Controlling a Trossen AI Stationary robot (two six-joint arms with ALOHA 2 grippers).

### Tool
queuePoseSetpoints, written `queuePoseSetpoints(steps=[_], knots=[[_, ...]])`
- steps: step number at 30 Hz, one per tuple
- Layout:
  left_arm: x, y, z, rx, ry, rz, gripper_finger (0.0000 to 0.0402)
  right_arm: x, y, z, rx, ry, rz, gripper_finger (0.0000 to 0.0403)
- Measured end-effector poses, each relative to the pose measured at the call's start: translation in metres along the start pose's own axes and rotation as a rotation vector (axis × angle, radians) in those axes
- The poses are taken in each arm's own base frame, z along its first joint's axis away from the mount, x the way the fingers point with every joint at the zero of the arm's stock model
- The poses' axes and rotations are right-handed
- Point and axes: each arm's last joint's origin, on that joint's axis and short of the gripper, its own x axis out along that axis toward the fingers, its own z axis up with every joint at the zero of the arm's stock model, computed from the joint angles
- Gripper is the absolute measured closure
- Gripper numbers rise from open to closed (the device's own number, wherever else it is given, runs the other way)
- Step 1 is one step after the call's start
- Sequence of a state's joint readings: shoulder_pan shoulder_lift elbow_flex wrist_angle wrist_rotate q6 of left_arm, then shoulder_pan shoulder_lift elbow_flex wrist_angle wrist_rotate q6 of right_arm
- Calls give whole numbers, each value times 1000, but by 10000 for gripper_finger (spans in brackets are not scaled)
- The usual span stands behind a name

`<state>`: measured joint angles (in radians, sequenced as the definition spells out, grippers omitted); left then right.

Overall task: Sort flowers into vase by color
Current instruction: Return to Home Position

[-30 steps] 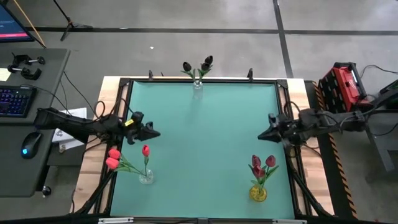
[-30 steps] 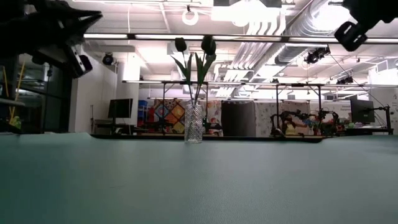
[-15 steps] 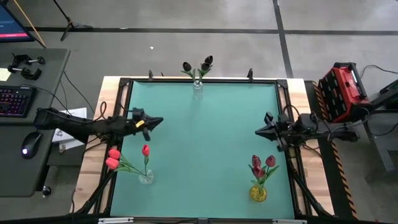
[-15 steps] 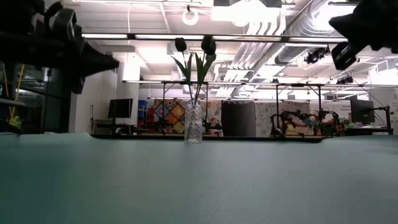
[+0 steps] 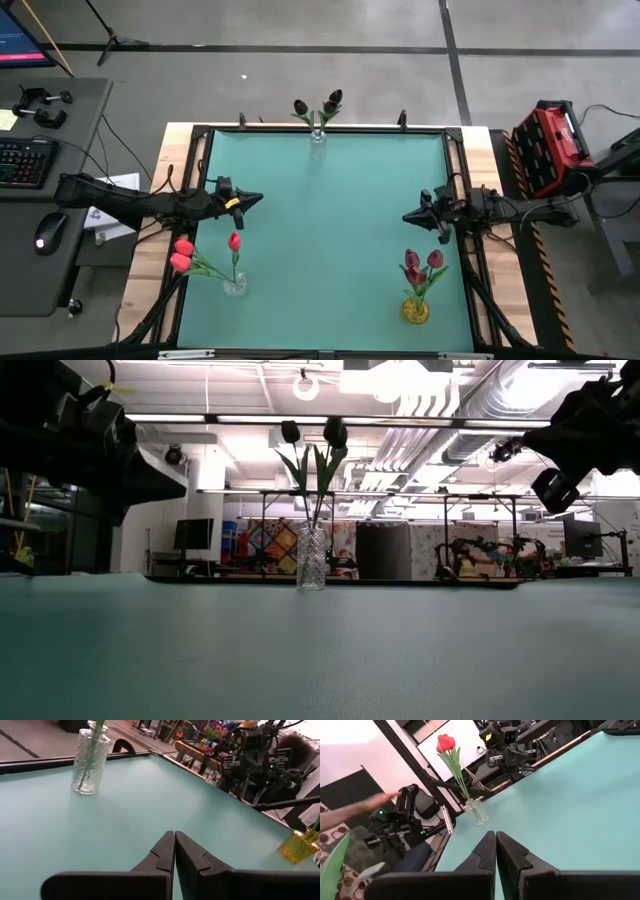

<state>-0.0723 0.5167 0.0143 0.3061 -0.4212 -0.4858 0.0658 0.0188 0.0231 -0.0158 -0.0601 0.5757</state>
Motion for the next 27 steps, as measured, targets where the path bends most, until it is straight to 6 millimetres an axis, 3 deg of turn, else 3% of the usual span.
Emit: queuePoseSetpoints(steps=[5, 19, 27], knots=[[-3, 1, 2, -6, -12, -7, 401, 0, 0, 0, 0, -1, 2, 403], [-36, 2, 32, -159, -314, -163, 401, 0, 1, 0, -2, -32, 34, 402], [-38, 1, 35, -178, -353, -178, 401, 0, 1, 0, -2, -25, 30, 402]])
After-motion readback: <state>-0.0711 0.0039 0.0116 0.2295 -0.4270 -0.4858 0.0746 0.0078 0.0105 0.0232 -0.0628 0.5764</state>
